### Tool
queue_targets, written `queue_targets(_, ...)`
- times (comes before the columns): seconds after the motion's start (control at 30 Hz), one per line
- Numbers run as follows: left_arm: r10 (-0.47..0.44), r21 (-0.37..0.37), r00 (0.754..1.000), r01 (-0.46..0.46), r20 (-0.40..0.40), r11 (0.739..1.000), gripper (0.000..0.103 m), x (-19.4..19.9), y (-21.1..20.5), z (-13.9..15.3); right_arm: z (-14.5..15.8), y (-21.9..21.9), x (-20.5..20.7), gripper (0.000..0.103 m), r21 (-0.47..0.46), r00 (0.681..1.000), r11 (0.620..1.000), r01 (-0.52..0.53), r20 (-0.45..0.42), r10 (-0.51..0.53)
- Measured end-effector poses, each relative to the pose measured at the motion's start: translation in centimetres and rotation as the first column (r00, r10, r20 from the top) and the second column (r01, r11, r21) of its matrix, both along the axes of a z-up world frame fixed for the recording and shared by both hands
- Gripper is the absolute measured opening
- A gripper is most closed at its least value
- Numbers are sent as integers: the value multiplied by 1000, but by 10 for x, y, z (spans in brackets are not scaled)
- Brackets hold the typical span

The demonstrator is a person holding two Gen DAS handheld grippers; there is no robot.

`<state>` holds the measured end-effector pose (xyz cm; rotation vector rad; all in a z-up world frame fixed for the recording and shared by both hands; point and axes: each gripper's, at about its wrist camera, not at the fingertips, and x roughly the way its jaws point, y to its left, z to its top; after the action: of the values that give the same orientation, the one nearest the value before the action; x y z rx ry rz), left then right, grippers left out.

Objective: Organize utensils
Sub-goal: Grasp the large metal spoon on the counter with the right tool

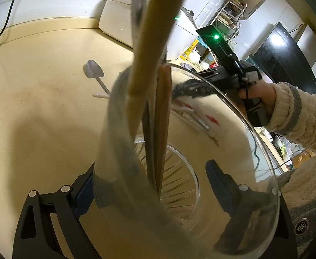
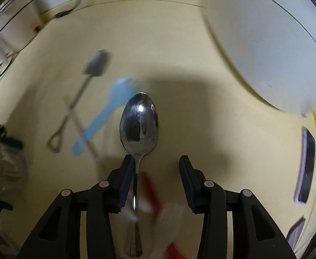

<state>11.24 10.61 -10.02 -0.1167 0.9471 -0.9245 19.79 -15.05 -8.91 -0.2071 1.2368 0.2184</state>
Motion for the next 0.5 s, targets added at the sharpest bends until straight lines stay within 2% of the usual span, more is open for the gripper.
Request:
queue_targets(0.07,0,-1,1000,0,-1,1000,94,0,0,0,2,-9,4,37,20,1000,1000,19,-8,-19)
queue_targets(0.33,0,-1,1000,0,0,1000,94,0,0,0,5,-4,27,39,65,999,996,53,10,-54)
queue_targets(0.5,0,-1,1000,0,0,1000,94,0,0,0,3,8,30,43,12,999,1000,25,40,-25)
